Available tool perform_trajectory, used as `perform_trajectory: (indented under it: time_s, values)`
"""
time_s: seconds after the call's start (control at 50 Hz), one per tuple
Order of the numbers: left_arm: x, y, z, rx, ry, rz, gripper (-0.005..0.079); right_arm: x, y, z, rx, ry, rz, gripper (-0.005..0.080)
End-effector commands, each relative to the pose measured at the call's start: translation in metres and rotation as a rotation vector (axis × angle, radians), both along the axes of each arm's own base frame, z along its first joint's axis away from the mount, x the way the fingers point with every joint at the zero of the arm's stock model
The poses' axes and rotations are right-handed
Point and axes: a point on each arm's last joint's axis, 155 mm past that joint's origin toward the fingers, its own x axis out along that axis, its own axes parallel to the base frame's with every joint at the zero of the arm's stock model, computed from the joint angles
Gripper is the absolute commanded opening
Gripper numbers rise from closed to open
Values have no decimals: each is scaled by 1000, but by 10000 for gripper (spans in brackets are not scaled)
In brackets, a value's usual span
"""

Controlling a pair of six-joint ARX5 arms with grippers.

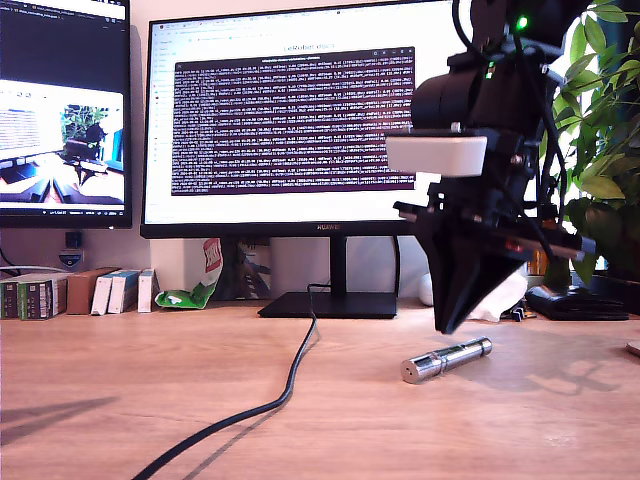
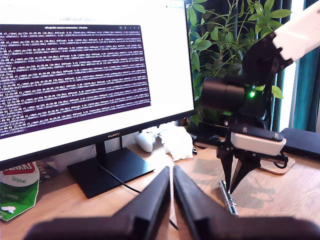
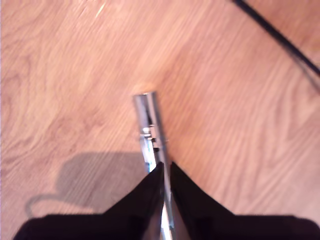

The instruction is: Pick the metallic laser pointer with your right arm, pass it to your left arm, then place it down to the left side of the table

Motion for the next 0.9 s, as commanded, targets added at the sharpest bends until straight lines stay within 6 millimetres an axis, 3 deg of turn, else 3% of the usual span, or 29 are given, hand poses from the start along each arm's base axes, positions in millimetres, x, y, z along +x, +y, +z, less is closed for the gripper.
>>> perform_trajectory:
  time_s: [0.0, 0.26, 0.32, 0.42, 0.46, 0.88]
  values:
    - [0, 0, 2, -3, -3, -1, -19, -3, 5, 5, 13, -9, 10, -11]
    - [0, 0, 2, -3, -2, -1, -19, -3, 5, 5, 12, -7, 11, 3]
    - [0, 0, 2, -3, -2, -1, -19, -6, 4, 5, 10, 3, 11, 68]
    - [0, 0, 2, -3, -3, -1, -19, -11, 6, 5, 25, 27, 16, 247]
    - [0, 0, 2, -3, -2, -1, -19, -10, 7, 5, 27, 24, 16, 273]
    - [0, 0, 2, -3, -2, -1, -19, -14, 7, 4, 44, 49, 12, 305]
